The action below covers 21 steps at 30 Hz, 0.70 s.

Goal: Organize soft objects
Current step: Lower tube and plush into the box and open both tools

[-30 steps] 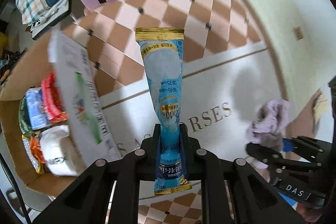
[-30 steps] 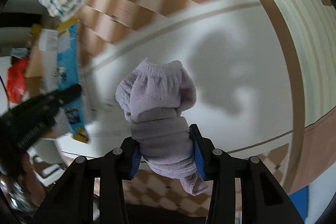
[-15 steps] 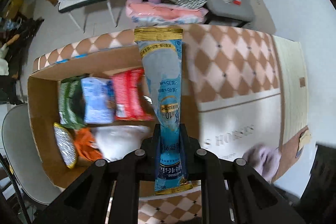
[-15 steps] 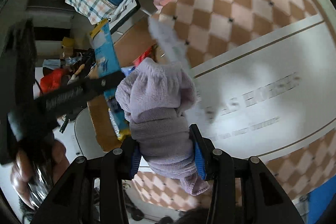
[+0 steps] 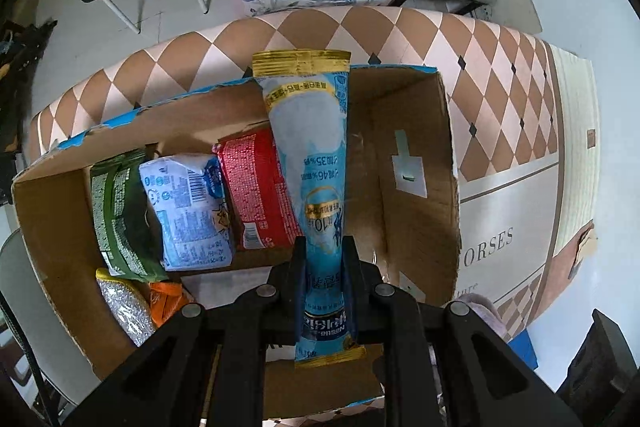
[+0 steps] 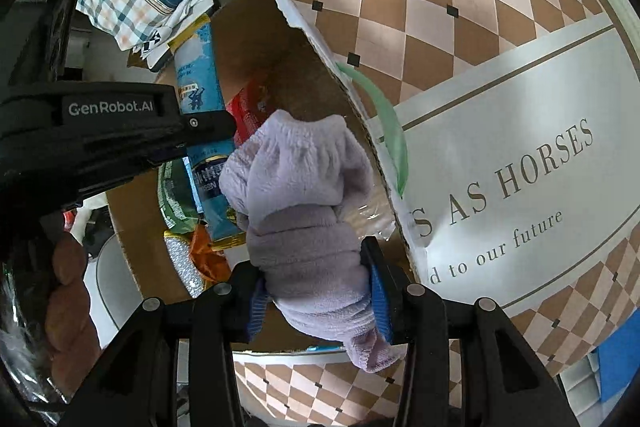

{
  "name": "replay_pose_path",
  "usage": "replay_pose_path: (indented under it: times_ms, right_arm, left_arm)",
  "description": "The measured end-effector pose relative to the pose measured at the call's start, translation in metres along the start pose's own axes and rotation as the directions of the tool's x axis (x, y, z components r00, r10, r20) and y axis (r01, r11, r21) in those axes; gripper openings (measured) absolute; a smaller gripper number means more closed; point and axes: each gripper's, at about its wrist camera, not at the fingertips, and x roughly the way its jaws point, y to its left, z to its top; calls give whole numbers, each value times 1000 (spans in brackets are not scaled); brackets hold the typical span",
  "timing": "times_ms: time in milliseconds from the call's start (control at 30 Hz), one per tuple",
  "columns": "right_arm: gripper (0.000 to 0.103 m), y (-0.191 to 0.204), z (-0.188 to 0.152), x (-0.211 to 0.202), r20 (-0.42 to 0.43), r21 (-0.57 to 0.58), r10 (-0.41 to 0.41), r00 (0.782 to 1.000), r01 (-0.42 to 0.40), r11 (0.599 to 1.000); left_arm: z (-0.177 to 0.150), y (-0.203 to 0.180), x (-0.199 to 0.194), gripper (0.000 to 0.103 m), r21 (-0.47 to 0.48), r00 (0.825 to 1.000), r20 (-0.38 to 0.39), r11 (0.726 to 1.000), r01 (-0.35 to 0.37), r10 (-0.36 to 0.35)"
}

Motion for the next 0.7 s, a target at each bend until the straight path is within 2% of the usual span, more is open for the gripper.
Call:
replay_pose_path:
  times_ms: [67,133,167,233,333,567,700]
  right_arm:
    - [51,1,1,3,-2,10,-5,1000,6,1000]
    - [57,0,3,4,-8,-2,-9,1000,9,1000]
    - [68,1,2,4,-9,-6,-6,1000,6,1000]
    - [80,5,3,2,0,-26,-15,1000,15,1000]
    - [82,14,1,-4,22,-55,-48,999,49,997]
    - [85,23,-2,-17,44,-101,-81,996,85,991]
    - [85,25,-10,-25,81,-150,-136,987,147,978]
  left_arm:
    - [3,-2,3,17,12,1000,-12,1000,-16,16]
    - [3,-1,1,27,13,1000,-9,1000,-1,1]
    - [4,-1,0,31,8,1000,-3,1000,4,-4]
    - [4,2,-5,42,-8,1000,16,1000,18,-17]
    - [3,4,-11,47,-11,999,33,1000,16,-16]
    - [-19,15,-32,48,-34,995,101,999,22,-18]
    - [-42,26,-49,48,-61,982,184,998,-25,36]
